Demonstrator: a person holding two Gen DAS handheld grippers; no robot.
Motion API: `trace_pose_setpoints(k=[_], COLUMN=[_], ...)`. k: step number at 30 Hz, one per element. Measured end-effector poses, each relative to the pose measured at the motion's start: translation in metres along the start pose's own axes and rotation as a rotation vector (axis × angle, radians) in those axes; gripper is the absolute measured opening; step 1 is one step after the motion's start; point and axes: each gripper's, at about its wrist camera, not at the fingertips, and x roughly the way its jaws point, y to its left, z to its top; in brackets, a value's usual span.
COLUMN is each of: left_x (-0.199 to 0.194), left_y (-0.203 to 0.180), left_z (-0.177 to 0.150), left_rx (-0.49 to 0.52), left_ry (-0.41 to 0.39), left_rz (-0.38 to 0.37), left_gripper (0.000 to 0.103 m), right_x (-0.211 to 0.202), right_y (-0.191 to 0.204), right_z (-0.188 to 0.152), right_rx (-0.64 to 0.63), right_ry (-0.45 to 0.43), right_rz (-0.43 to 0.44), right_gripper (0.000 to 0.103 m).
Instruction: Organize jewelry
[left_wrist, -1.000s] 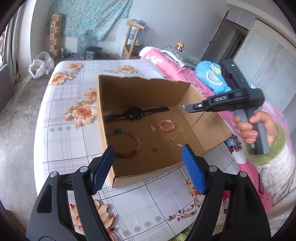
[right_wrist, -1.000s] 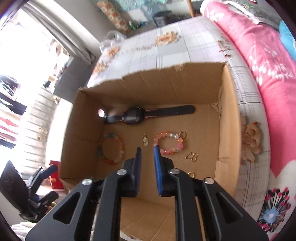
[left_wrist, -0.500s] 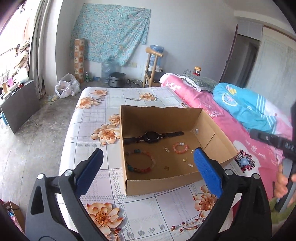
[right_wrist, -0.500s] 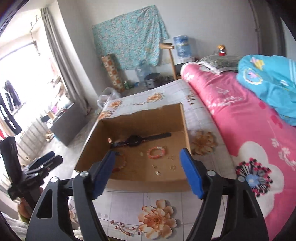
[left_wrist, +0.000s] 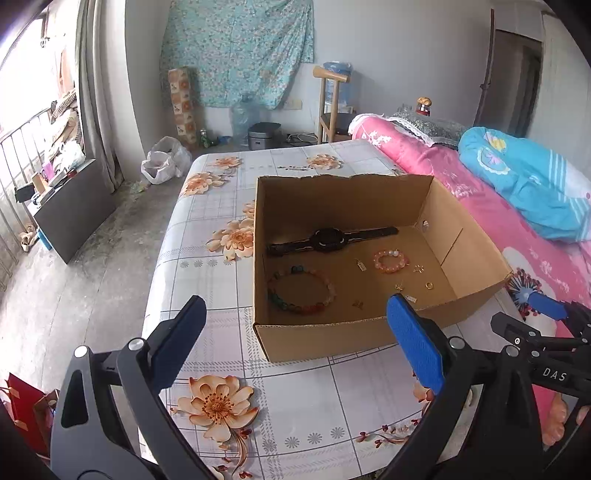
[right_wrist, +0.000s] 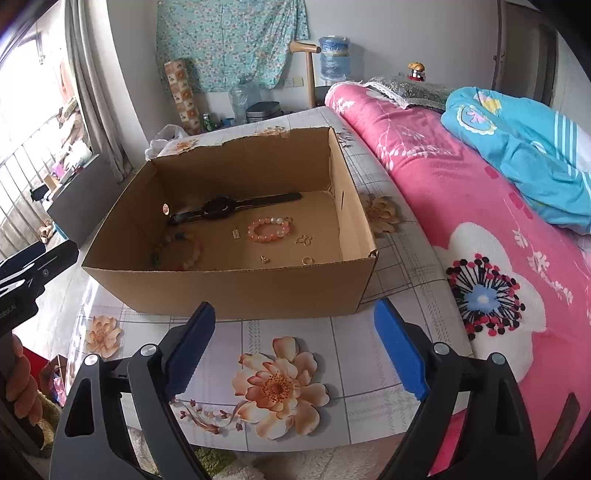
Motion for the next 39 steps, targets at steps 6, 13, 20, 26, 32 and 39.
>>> trace_pose_setpoints(k=[6,13,20,26,32,39], left_x=[0.017,0.041,0.055,0.068,0.076,0.082], left_y=[-0.008,-0.018,-0.032,-0.035,-0.032,-0.030], left_z=[-0.008,-0.018,-0.020,-0.022,-0.021,-0.021], left_rx=[-0.006,-0.005,0.015,0.009,-0.009,-0.024], left_ry=[0.080,0.187,0.250,0.305,0.336,0.345], left_rz=[-0.029,-0.029,-0.005,0.001,0.025,0.047], left_gripper=[0.095,0.095,0.095,0.095,0.095,0.095], right_x=[0.012,0.029,0.048,0.065,0.072,0.075], right_y=[-0.007,-0.015,-0.013,-0.008,-0.001,0.003], right_z=[0.002,0.003,0.002,0.002,0.005,0.009], right_rx=[0.046,0.075,0.025,0.000,-0.034,-0.044], right_ry=[0.048,0.104,0.167,0.211,0.230,0.236], right_rz=[-0.018,-0.047,-0.043,-0.051,-0.063,-0.057], right_gripper=[0.091,0.091,0.092,0.092,0.092,0.092])
